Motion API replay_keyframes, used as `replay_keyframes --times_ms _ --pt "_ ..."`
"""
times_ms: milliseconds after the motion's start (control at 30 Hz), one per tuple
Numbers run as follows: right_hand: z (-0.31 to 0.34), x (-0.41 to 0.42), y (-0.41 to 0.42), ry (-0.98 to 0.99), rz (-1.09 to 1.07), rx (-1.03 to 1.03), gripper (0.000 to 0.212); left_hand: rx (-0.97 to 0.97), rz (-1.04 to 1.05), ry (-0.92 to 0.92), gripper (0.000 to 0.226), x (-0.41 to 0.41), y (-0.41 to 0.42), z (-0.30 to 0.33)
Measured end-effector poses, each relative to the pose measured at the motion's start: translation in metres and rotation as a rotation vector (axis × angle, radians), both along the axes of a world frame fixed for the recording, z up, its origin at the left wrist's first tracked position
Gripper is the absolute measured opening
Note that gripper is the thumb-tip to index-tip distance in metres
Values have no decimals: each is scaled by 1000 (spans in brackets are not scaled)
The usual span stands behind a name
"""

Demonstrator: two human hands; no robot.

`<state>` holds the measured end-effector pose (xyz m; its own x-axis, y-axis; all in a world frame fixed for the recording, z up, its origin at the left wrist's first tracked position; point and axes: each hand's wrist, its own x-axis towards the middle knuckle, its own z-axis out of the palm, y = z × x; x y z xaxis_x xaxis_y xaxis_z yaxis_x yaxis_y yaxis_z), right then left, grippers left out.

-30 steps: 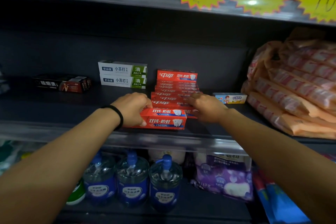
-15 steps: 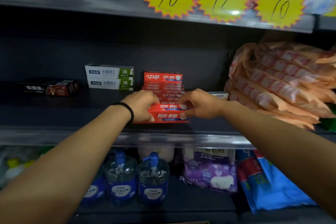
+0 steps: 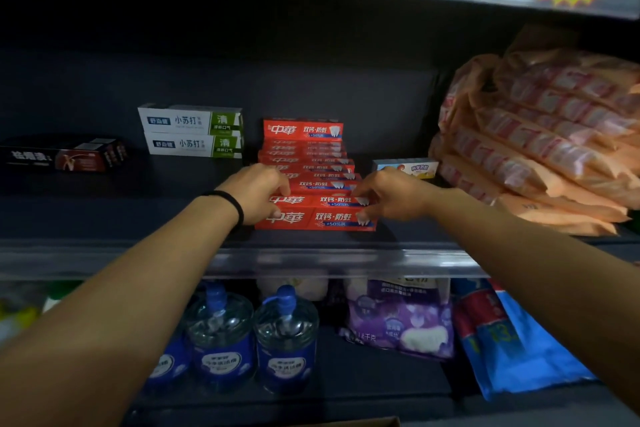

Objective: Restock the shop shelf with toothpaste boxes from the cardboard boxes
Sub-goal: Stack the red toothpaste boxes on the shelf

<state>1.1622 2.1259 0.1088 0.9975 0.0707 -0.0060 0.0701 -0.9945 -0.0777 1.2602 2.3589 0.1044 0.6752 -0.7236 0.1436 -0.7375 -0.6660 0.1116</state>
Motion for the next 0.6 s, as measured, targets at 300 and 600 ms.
replay_keyframes --times_ms 300,600 --pt "-2 8 1 -111 -33 -120 34 -2 17 -94 41 9 -4 -5" --pt "-3 1 6 -160 -57 -191 40 14 -7 -123 41 -2 -1 -2"
